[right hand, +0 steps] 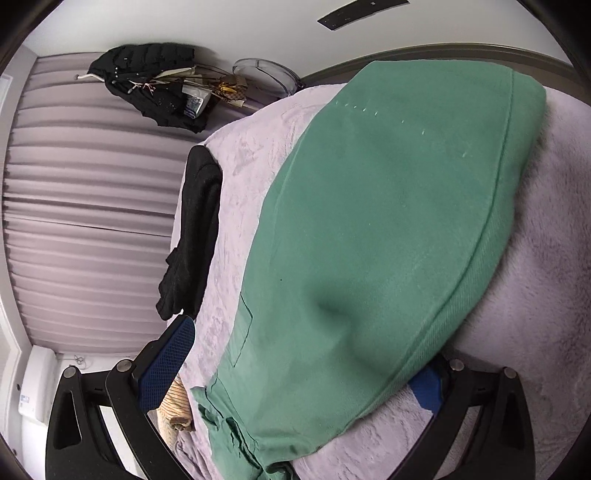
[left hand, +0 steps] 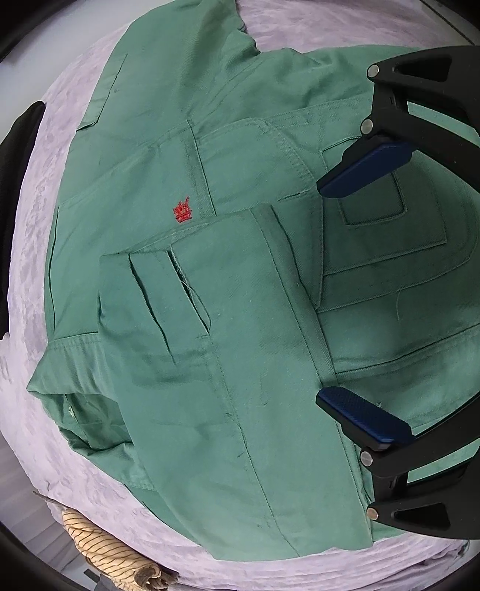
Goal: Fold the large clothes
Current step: 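Fold the held sleeve across the shirt front, open the right tool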
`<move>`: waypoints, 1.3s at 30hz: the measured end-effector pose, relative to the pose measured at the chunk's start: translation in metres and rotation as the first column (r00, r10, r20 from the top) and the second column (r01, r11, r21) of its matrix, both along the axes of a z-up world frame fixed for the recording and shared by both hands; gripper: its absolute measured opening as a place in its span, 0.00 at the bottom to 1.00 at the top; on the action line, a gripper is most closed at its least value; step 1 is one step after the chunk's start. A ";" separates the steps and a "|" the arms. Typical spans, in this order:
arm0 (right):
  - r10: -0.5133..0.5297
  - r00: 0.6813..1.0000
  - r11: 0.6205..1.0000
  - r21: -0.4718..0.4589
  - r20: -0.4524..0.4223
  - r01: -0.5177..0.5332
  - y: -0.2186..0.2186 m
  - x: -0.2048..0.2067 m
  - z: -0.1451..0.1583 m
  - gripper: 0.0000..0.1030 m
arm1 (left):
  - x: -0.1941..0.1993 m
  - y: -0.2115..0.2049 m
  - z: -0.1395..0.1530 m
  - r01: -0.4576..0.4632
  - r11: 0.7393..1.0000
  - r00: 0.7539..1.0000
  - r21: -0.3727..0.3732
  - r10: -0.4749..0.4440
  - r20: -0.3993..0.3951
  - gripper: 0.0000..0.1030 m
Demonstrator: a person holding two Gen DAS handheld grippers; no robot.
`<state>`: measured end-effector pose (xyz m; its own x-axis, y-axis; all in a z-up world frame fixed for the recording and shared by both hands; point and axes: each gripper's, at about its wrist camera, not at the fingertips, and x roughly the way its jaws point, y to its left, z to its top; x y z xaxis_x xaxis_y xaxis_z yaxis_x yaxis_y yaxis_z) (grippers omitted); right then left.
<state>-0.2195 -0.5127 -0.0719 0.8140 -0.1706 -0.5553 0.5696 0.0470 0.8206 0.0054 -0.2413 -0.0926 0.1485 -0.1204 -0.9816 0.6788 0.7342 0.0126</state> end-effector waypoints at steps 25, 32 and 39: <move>0.495 0.868 0.811 -0.344 -0.026 -0.473 0.120 0.163 0.118 0.08 | 0.048 0.113 0.036 -0.130 0.982 0.987 -0.134 0.141 0.077 1.00; 0.731 0.674 0.626 -0.288 -0.106 -0.725 0.234 0.250 0.081 0.08 | 0.070 0.159 0.028 -0.236 0.964 0.966 -0.120 0.246 0.082 1.00; 0.776 0.588 0.600 -0.020 -0.229 -0.800 0.282 0.280 -0.018 0.12 | 0.079 0.188 0.018 -0.277 0.954 0.956 -0.115 0.286 0.070 1.00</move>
<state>0.0609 -0.2310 -0.0902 0.5474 0.4212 -0.7232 0.3968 0.6302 0.6674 0.0847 -0.0534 -0.0746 0.2728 -0.1614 -0.9484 0.4440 0.8957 -0.0248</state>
